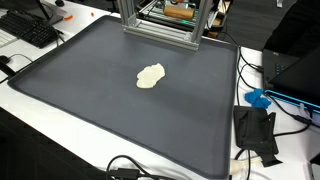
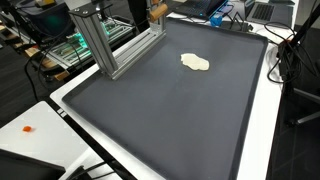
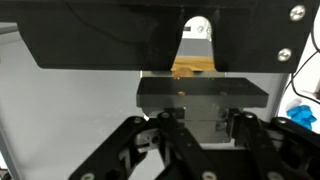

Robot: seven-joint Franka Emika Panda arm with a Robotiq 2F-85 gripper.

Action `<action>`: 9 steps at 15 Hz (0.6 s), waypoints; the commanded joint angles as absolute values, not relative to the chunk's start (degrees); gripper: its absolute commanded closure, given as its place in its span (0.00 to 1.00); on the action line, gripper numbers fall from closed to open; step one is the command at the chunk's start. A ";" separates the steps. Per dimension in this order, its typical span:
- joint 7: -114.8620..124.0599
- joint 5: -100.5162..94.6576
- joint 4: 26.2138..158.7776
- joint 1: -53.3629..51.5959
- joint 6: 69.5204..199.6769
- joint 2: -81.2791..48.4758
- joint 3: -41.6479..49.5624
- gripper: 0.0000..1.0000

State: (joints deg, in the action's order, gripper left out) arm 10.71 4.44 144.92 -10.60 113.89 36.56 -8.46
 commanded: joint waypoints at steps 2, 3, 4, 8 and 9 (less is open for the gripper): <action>10.01 7.32 147.24 -11.20 110.35 41.50 -9.01 0.78; 10.08 7.59 147.51 -11.23 109.97 41.93 -9.14 0.78; 10.18 7.52 147.87 -11.21 109.73 42.44 -9.43 0.78; 10.22 7.30 149.34 -11.16 109.71 43.88 -9.85 0.78; 10.23 7.35 149.60 -11.21 109.56 44.10 -9.93 0.78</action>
State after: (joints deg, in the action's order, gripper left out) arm 10.71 5.93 147.78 -11.09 110.79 41.03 -9.40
